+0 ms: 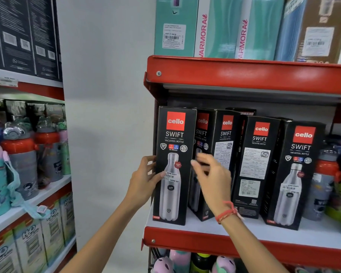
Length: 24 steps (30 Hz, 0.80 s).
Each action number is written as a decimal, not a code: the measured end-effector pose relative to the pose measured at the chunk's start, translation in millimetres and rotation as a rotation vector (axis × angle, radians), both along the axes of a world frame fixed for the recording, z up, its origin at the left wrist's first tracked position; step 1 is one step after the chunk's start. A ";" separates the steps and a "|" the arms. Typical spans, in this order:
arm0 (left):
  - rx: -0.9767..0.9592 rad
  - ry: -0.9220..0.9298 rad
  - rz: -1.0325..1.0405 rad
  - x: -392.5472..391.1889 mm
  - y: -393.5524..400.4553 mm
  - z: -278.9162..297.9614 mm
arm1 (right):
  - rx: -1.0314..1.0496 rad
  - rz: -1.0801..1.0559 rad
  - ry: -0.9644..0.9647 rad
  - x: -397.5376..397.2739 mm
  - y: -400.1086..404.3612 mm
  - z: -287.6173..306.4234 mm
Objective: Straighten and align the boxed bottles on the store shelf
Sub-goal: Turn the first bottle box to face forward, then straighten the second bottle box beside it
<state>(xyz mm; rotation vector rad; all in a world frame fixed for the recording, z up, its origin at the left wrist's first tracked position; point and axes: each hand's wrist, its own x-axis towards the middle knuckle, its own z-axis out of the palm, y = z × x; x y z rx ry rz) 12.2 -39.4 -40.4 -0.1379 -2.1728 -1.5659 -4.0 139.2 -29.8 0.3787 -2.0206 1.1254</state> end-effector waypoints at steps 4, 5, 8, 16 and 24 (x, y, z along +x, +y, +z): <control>-0.014 0.144 0.194 1.4 2.2 0.7 | -0.098 -0.216 0.078 -8.8 23.2 -3.0; -0.014 0.212 0.256 2.6 5.1 3.1 | -0.085 -0.225 -0.010 -12.9 27.8 -5.1; -0.053 0.437 0.386 8.5 21.6 12.2 | 0.001 -0.183 -0.256 -23.1 35.9 -9.9; -0.071 0.438 0.057 16.7 84.8 15.3 | -0.069 -0.095 -0.301 -17.7 50.6 -15.0; -0.131 0.243 -0.024 15.3 129.5 7.6 | -0.131 0.119 -0.230 6.6 106.5 -14.4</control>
